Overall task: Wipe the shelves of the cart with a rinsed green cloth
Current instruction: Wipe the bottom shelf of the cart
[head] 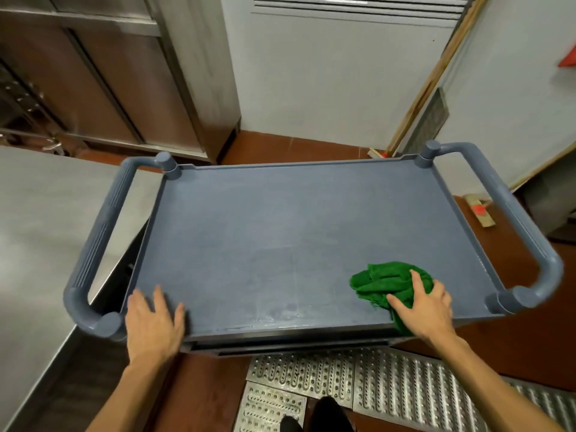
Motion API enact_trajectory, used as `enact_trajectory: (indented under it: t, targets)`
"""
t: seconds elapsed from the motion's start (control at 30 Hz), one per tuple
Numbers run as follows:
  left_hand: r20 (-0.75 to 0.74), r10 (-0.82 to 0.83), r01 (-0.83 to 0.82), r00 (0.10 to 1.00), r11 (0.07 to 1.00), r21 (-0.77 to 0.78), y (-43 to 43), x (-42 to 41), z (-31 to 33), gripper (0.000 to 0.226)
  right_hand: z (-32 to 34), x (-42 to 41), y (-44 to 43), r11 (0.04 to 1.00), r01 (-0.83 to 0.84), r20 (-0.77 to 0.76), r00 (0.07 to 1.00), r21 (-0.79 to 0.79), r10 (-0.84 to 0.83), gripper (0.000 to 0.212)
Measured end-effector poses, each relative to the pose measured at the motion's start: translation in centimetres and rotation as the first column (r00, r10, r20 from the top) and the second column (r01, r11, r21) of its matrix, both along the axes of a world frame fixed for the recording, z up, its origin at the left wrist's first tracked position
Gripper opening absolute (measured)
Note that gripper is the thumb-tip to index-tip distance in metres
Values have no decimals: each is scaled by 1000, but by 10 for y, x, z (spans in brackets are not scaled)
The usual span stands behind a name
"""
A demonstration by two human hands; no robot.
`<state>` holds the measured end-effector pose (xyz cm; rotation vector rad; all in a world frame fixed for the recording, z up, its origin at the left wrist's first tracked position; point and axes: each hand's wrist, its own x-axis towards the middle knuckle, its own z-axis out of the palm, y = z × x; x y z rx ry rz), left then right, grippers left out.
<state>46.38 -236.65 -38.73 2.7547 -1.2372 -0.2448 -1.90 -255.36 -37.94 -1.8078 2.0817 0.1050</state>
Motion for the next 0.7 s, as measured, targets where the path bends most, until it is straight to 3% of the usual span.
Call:
enact_trajectory:
  t: [0.1, 0.17, 0.33, 0.4, 0.5, 0.7]
  targets:
    - [-27, -47, 50, 999, 993, 108, 2, -11, -12, 92, 0, -3, -9, 1000, 14, 65, 998, 2, -14, 84]
    - [-50, -70, 75, 996, 993, 87, 2, -22, -20, 94, 0, -5, -11, 1000, -16, 115, 993, -3, 16, 80]
    - [-100, -84, 91, 992, 993, 70, 2, -27, -25, 99, 3, -11, -17, 977, -214, 261, 942, -10, 209, 76]
    - [-81, -78, 83, 994, 995, 63, 1, -27, -25, 97, 3, -5, -20, 951, -309, 321, 899, -19, 299, 87]
    - [-89, -73, 80, 993, 994, 77, 0, -27, -27, 98, -4, 16, -21, 887, -458, 363, 818, -57, 446, 105]
    - [-67, -83, 89, 994, 992, 93, 1, -23, -31, 96, -13, 92, -18, 690, -719, 361, 624, -82, 693, 93]
